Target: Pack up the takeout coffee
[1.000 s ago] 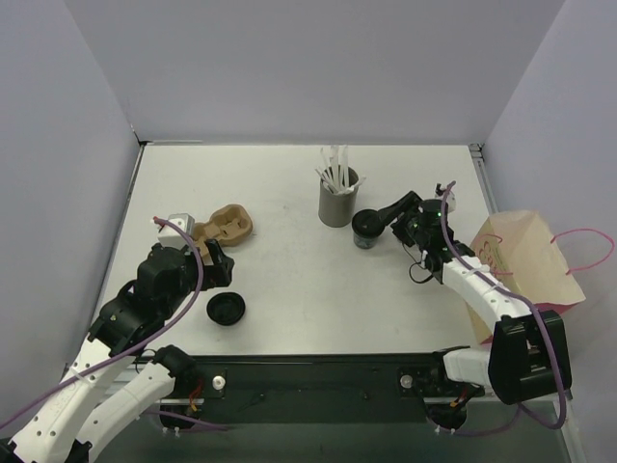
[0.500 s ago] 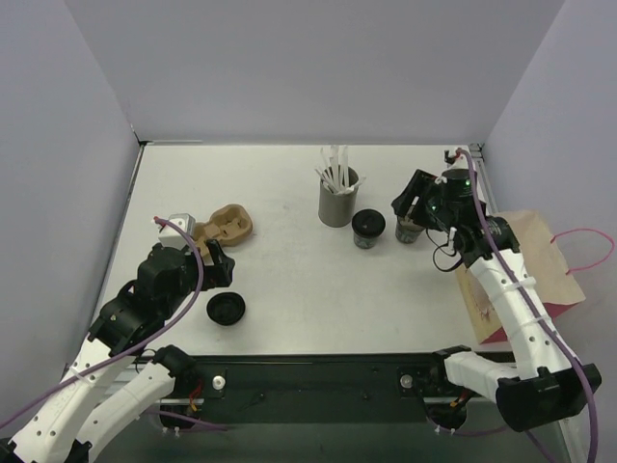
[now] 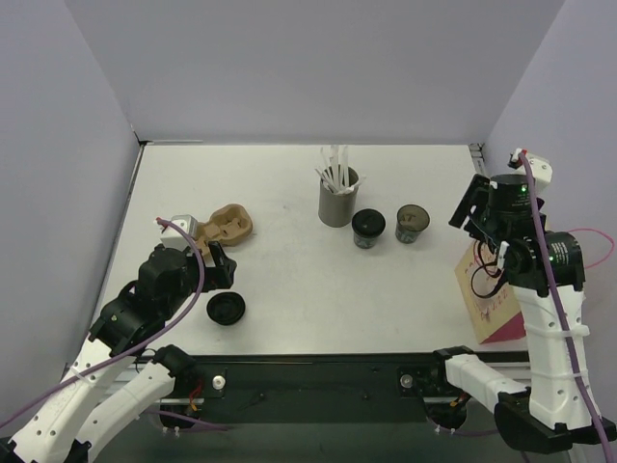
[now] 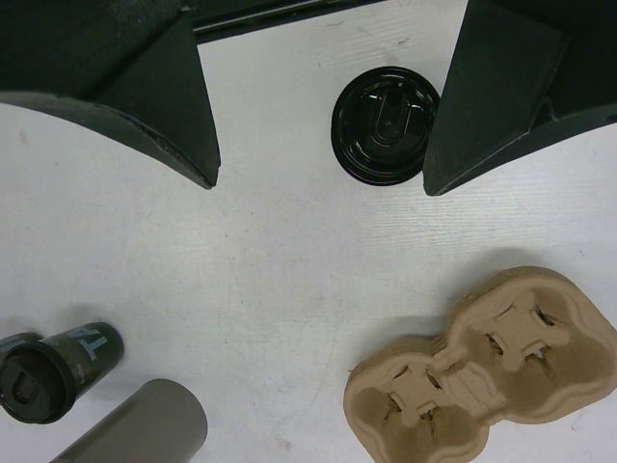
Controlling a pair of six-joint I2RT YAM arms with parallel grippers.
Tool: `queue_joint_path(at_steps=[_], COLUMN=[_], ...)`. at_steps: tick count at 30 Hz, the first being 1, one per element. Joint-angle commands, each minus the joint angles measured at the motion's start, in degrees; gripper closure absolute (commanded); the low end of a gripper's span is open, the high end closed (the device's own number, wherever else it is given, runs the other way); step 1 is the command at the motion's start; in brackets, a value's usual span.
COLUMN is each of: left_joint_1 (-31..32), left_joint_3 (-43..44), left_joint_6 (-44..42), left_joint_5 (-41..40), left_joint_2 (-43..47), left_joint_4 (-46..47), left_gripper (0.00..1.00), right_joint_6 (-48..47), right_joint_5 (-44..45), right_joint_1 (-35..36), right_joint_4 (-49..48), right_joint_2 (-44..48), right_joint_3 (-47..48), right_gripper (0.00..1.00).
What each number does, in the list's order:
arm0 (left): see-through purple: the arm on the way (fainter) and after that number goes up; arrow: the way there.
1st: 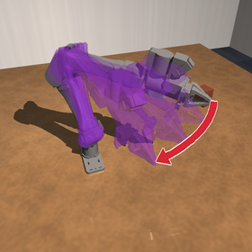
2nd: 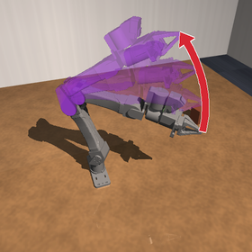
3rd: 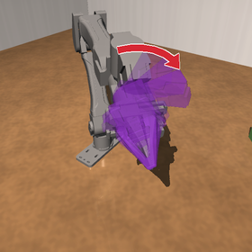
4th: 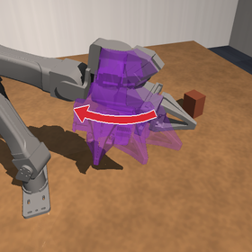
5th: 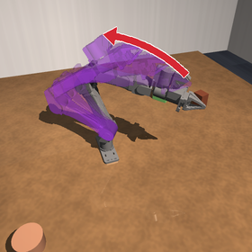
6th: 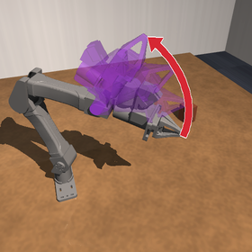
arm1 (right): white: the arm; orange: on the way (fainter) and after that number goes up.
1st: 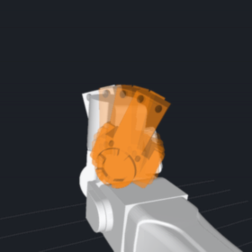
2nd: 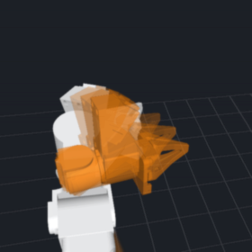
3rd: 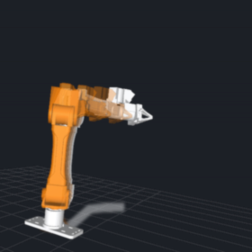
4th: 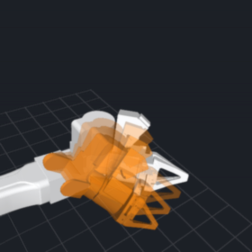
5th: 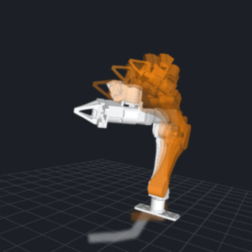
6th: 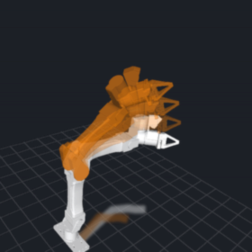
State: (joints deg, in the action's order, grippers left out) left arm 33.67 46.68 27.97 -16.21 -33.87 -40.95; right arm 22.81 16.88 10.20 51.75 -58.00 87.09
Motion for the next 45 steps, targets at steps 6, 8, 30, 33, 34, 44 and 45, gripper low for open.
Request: queue_joint_path(at_steps=[6,8,30,33,34,44,45], left_joint_1=[0.17,0.17,0.08,0.08,0.08,0.08,0.08], left_joint_3=[0.08,0.17,-0.27,-0.27,-0.18,-0.27,-0.27], left_joint_6=[-0.72,-0.72,-1.33,-1.51,-1.51,-1.33,-1.34], left_joint_5=[0.39,0.47,2.94,3.29,3.37,3.73,3.81], left_joint_2=[0.56,0.56,-0.14,-0.67,-0.85,-0.76,-0.94], left_joint_4=[1.57,1.66,2.54,2.63,2.54,2.80,2.80], left_gripper=[0.04,0.04,0.04,0.04,0.04,0.04,0.04], right_joint_6=[-2.06,-5.48,-17.35,-18.32,-18.67,-25.53,-26.14], right_joint_5=[12.64,10.29,-13.54,-14.07,-14.51,-19.17,-20.39], right_joint_1=[-5.09,-6.85,-20.22,-20.22,-20.22,-14.95,-14.33], right_joint_4=[6.88,4.51,1.43,1.43,1.17,1.07,1.51], right_joint_2=[-2.65,-3.70,-13.02,-12.14,-11.70,-3.18,-2.04], right_joint_3=[1.24,0.63,-3.94,-4.64,-4.82,-9.13,-9.13], right_gripper=[0.36,0.36,0.66,0.80,0.83,1.00,1.00])
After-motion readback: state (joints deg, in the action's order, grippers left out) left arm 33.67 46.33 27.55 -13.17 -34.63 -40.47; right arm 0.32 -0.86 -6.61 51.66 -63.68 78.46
